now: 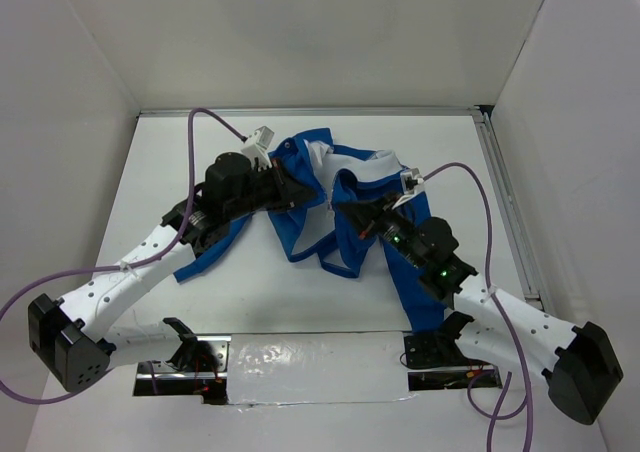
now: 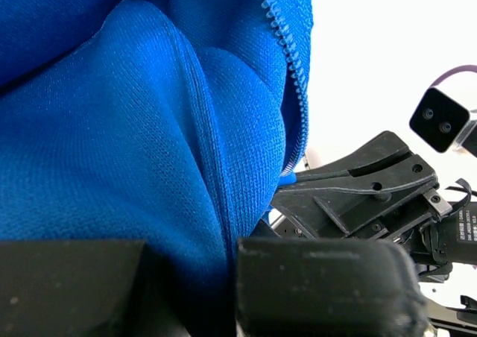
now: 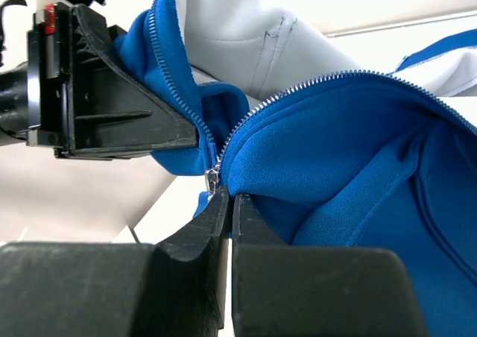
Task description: Zip up the jacket
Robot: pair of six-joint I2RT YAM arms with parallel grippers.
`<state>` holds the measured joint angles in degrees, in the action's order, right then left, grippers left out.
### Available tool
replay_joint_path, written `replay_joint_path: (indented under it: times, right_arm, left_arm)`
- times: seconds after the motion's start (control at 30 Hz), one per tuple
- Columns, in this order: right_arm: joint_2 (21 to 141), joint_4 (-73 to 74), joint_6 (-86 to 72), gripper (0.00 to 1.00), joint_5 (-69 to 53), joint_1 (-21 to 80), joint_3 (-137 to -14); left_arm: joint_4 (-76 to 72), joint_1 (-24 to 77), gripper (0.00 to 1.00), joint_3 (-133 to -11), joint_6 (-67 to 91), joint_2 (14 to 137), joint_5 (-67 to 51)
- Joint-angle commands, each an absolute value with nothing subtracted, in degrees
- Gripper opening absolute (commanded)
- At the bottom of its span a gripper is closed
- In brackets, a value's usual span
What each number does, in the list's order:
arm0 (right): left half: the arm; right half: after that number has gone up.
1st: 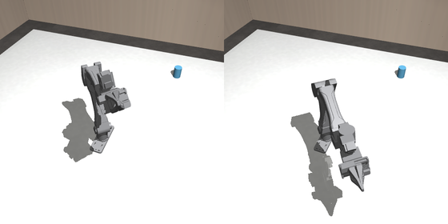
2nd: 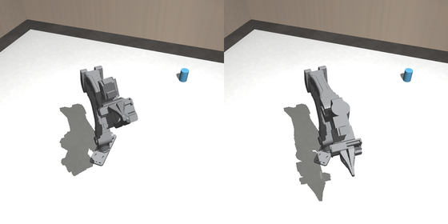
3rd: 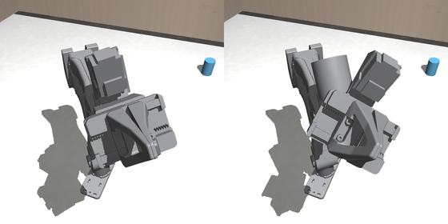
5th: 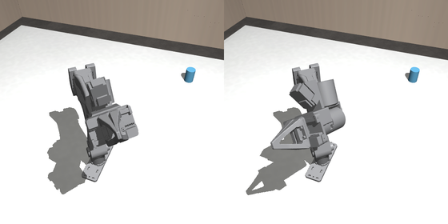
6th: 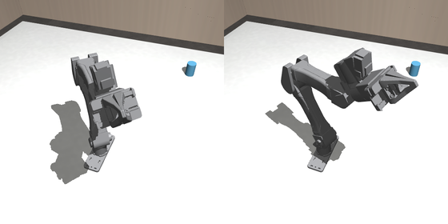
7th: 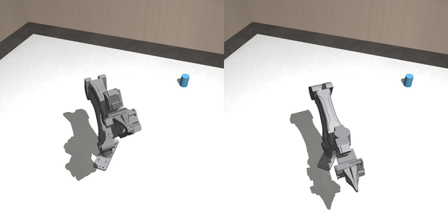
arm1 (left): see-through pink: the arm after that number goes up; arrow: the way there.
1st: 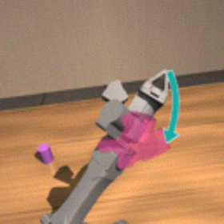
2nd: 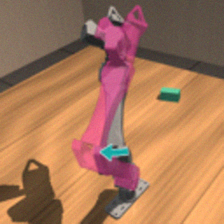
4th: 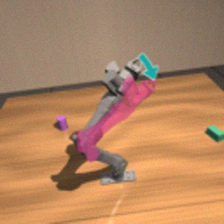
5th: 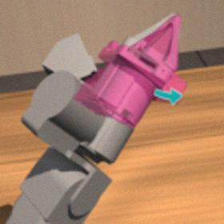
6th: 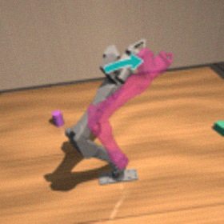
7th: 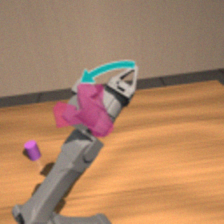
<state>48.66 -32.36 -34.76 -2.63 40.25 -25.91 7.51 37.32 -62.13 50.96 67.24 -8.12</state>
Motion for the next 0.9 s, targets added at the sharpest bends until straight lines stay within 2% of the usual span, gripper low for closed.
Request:
replay_joint_path:
  times: [0.0,0.87]
  right_arm:
    - [49.7,-33.6,-34.4,0.00,-3.5,40.7,-29.3]
    - [48.5,-35.2,-34.5,0.00,-2.4,40.7,-28.9]
  left_arm:
    - [4.4,37.8,0.00,-63.9,49.2,65.7,-6.9]
    - [4.1,38.0,0.00,-63.5,50.1,67.1,-8.7]
